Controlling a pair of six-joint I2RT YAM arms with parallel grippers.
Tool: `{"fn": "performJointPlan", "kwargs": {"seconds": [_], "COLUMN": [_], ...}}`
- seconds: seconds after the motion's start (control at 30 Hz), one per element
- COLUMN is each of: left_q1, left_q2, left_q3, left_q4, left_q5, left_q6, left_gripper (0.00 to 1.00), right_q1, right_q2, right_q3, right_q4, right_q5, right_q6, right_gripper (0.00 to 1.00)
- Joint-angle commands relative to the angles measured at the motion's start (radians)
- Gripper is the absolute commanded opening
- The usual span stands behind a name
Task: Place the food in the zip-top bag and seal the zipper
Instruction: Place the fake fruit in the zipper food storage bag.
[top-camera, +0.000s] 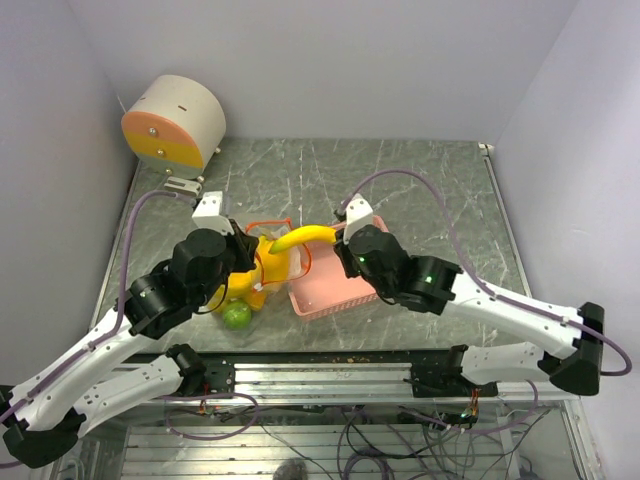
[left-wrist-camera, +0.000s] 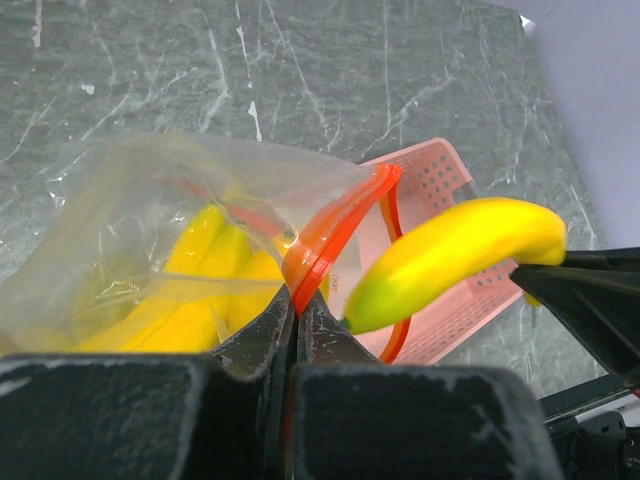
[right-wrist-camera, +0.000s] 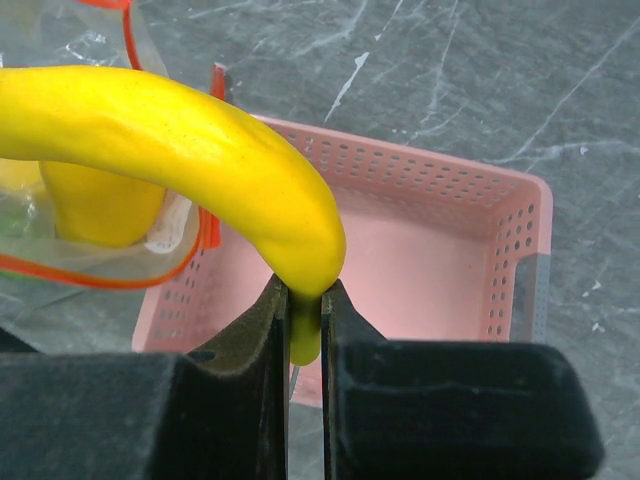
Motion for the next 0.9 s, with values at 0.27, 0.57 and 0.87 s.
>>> {"fn": "performJointPlan", "kwargs": {"seconds": [0.27, 0.57, 0.87], "left_q1": [0.005, 0.004, 0.004], "left_q2": [0.016, 0.019, 0.018], "left_q3": [0.054, 0.036, 0.009], "left_q4": [0.015, 0.038, 0.048], "left_q5": [0.071, 0.086, 0.091], "left_q6": [0.036, 0.044, 0.029], "left_gripper": [0.07, 0.07, 0.07], "right_q1": [0.154, 0.272, 0.267], "right_q2": [0.242, 0.408, 0.322], "right_q3": [0.203, 0.308, 0.154], "right_q4": [0.100, 0.051, 0.363], "right_q5": [0.297, 0.304, 0.192], "right_q6": [-0.128, -0.168, -0.240], "right_gripper": [0.00, 0.00, 0.56]}}
